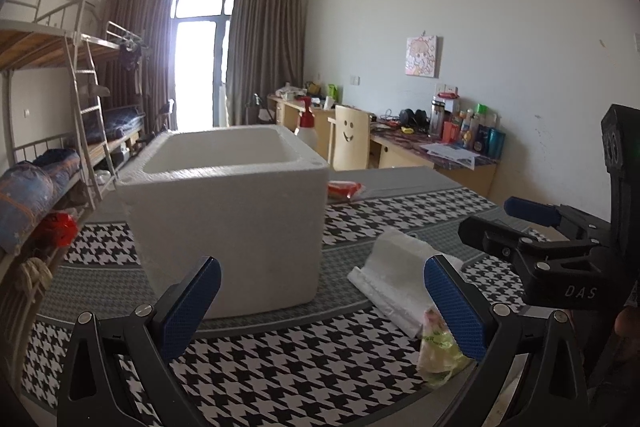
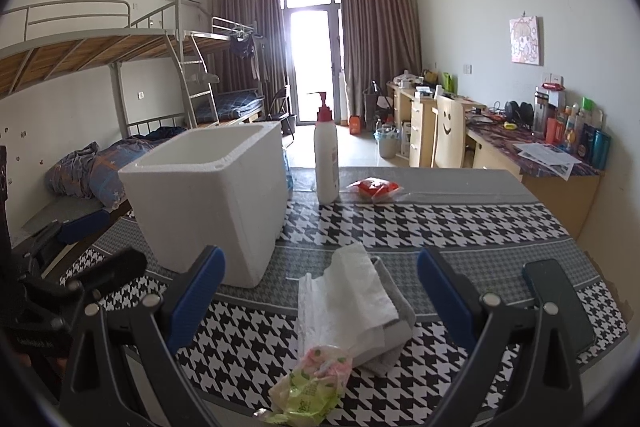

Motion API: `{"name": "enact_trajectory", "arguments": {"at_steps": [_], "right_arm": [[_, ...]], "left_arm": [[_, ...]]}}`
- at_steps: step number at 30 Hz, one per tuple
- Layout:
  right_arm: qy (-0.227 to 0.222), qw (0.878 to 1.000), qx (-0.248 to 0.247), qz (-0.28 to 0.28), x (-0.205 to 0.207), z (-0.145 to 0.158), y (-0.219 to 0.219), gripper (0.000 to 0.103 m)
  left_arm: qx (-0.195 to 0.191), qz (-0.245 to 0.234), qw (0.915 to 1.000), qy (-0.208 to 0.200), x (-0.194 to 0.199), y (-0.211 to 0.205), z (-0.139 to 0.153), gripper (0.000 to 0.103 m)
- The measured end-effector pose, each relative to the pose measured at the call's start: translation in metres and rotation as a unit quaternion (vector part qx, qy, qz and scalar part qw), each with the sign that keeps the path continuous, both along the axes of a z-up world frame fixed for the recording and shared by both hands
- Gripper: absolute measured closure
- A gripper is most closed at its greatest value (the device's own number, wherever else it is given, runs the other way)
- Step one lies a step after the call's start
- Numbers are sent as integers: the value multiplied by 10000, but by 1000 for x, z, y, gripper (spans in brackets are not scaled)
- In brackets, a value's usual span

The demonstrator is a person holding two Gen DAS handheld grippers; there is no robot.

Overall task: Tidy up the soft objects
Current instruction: 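Reach the left tool to the green-printed plastic bag and close on it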

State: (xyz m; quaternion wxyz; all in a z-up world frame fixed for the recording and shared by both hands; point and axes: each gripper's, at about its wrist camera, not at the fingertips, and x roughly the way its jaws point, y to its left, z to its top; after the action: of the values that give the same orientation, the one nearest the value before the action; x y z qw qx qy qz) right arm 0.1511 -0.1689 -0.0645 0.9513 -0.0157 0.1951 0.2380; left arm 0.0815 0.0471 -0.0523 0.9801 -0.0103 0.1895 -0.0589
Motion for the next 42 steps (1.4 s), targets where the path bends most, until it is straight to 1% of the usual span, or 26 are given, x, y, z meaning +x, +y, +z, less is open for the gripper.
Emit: {"name": "enact_trajectory", "arguments": {"at_steps": [11, 18, 21, 29, 32, 37, 41, 42], "right_arm": [[168, 9998, -9, -94, 9, -9, -12, 5], [255, 9994, -60, -245, 14, -14, -21, 5], [302, 9989, -73, -345, 16, -17, -27, 5], [455, 9974, -56, -561, 22, -25, -41, 5], [511, 9967, -45, -631, 24, -27, -45, 5], [564, 9962, -32, -665, 24, -30, -47, 5], [607, 9959, -28, -666, 25, -33, -48, 5], [627, 9958, -30, -671, 26, -34, -48, 5]], "left_arm": [[-32, -487, 9985, 251, 3, -11, -12, 1], [-2, -771, 9957, 522, 9, -24, -23, 1], [0, -965, 9927, 724, 13, -32, -31, 1], [51, -1374, 9845, 1088, 19, -54, -47, 1], [94, -1509, 9809, 1227, 21, -62, -54, 4], [186, -1666, 9746, 1482, 27, -75, -66, 16], [175, -1704, 9717, 1624, 31, -79, -74, 21], [167, -1733, 9705, 1670, 32, -80, -76, 25]]}}
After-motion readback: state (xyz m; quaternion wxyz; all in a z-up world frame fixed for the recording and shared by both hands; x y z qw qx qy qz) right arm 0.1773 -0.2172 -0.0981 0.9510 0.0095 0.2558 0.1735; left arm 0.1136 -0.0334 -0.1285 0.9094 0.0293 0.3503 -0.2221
